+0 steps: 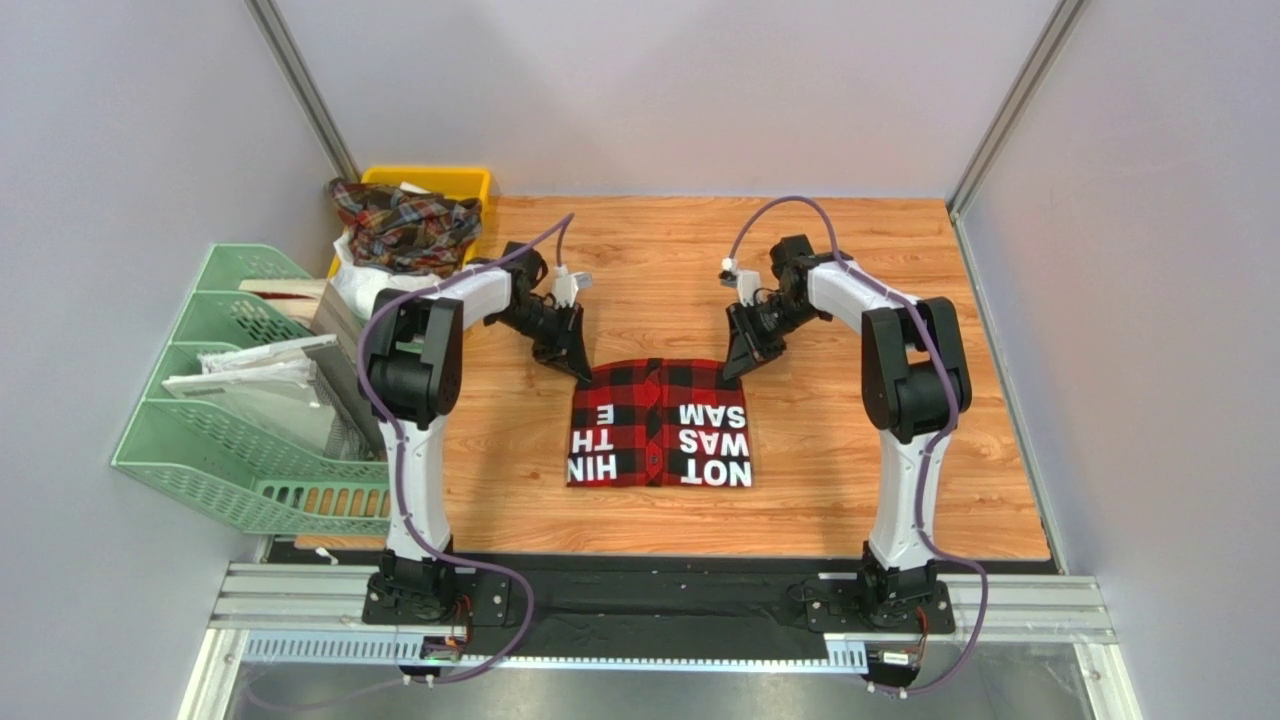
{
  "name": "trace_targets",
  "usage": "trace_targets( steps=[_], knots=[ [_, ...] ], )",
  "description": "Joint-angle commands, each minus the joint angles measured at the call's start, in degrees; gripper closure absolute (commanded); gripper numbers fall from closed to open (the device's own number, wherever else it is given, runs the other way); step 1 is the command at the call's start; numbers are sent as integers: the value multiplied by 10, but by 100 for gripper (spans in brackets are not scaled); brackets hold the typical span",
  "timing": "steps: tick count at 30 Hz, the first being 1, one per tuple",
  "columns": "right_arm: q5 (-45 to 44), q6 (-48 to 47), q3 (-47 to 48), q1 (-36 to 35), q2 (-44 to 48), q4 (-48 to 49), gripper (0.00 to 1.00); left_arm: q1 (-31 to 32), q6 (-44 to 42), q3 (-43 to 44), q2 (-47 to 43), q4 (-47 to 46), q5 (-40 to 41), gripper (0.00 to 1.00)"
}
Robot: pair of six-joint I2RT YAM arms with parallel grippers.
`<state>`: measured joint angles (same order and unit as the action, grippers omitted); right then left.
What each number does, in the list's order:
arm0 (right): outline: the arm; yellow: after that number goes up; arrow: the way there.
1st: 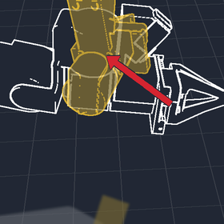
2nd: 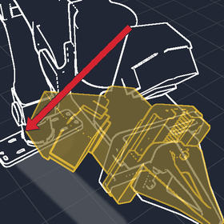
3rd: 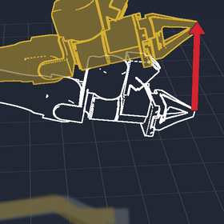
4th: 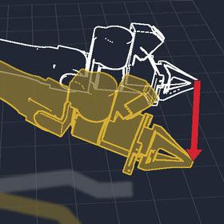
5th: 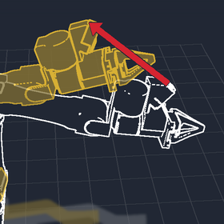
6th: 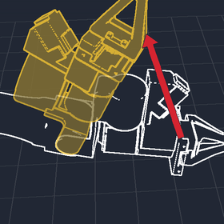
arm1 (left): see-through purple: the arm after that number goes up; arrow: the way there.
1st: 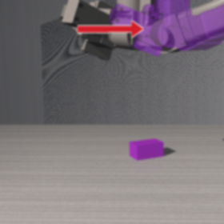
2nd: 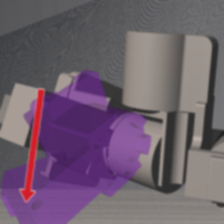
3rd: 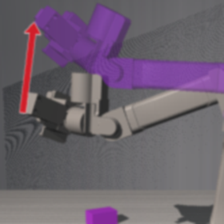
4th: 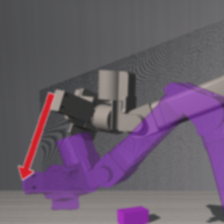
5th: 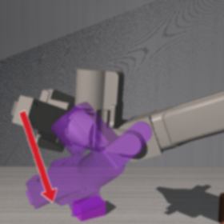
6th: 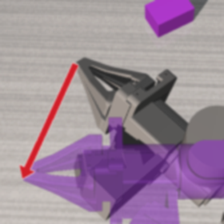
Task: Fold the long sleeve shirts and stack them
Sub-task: Fold the shirt
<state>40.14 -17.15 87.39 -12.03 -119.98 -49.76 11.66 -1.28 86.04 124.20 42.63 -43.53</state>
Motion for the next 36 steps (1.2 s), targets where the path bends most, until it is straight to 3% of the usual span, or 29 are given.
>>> trace_targets(
  steps=[1, 3, 6, 7, 8, 10, 11, 12, 13, 15, 16, 19, 21, 25, 28, 30, 33, 36],
  knots=[
    [-37, 28, 23, 10, 9, 23, 85, -18, -4, 43, -18, 3, 47, 82],
    [-44, 33, 13, 20, 38, 33, 85, -23, -8, 47, -30, 3, 48, 82],
    [-64, 31, 28, 34, 59, 30, 50, -27, -35, 57, -65, 19, 28, 66],
    [-65, 31, 30, 37, 79, 13, 23, -35, -37, 45, -104, 11, 21, 59],
    [-61, 36, 31, 41, 95, 6, 15, -40, -35, 30, -131, -15, -11, 57],
    [-22, 49, 21, 52, 154, -5, 7, -48, -23, -23, -215, -37, -65, 44],
    [1, 62, 11, 54, 175, -6, 6, -46, -18, -45, -243, -48, -90, 43],
    [26, 103, -3, 54, 196, -4, 6, -45, -8, -70, -270, -61, -119, 35],
    [87, 130, -46, 50, 220, 14, 0, -34, 10, -133, -320, -77, -151, 9],
    [146, 229, -110, 22, 287, 59, 0, -14, 70, -198, -360, -132, -196, 4],
    [180, 258, -187, 8, 310, 123, 0, 13, 94, -263, -392, -159, -230, 1],
    [224, 378, -285, -61, 372, 277, 0, 73, 218, -379, -429, -313, -269, 1],
    [225, 387, -343, -111, 382, 322, 0, 99, 227, -408, -413, -384, -275, 1],
    [233, 357, -392, -150, 315, 344, 0, 125, 195, -413, -312, -382, -251, 1],
    [225, 334, -391, -142, 228, 350, 0, 111, 119, -385, -213, -310, -223, 5],
    [220, 322, -384, -126, 185, 339, 1, 99, 147, -381, -161, -307, -223, 7],
    [195, 265, -364, -94, 125, 266, 3, 81, 154, -371, -158, -281, -211, 9],
    [137, 196, -334, -68, 139, 167, 6, 80, 96, -380, -211, -214, -212, 12]
  ],
)
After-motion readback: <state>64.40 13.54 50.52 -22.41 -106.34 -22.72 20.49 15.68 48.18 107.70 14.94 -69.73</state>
